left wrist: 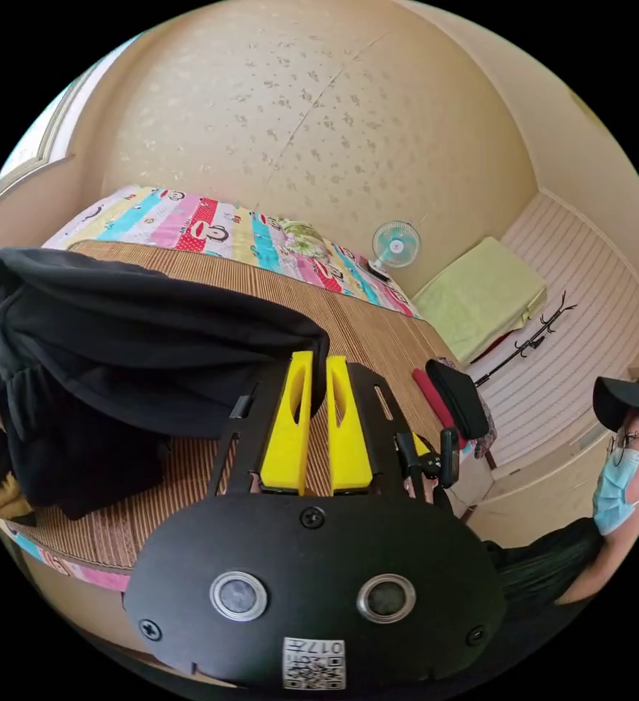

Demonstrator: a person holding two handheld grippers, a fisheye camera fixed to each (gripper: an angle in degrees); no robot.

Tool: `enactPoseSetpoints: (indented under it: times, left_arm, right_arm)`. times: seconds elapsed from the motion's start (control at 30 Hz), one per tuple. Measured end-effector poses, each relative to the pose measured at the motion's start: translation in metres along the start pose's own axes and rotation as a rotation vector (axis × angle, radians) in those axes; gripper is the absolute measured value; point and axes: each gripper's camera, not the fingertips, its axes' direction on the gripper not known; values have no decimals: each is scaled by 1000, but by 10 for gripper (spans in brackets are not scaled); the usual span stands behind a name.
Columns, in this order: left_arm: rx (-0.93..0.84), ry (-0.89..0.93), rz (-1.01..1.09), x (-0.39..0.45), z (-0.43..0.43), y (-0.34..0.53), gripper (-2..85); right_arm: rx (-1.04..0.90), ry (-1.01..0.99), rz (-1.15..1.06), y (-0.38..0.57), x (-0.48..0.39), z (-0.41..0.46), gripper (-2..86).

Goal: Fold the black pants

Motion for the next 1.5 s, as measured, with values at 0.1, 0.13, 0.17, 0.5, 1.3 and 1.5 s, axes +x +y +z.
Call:
enactPoseSetpoints:
  times: [0.1, 0.13, 0.17, 0.5, 1.3, 1.5]
  left_arm:
    - [-63, -8, 23, 13, 19, 23, 39]
    - [-85, -1, 23, 16, 23, 31, 39]
    - [-111, 6, 23, 17, 27, 38, 39]
    - [-187, 63, 33, 31, 29, 73, 38]
    - [-261, -148, -206, -52, 115, 50, 48]
    - [-268, 8, -12, 25, 96, 105, 41]
  right_arm:
    - [2, -2, 1, -2, -2, 1, 314]
    - [2, -3, 0, -3, -3, 1, 314]
    - [3, -4, 0, -4, -4, 1, 314]
    - [6, -6, 1, -12, -11, 1, 313]
    - [-75, -82, -50, -27, 24, -52, 71]
    - [80, -516, -61, -29, 66, -141, 30]
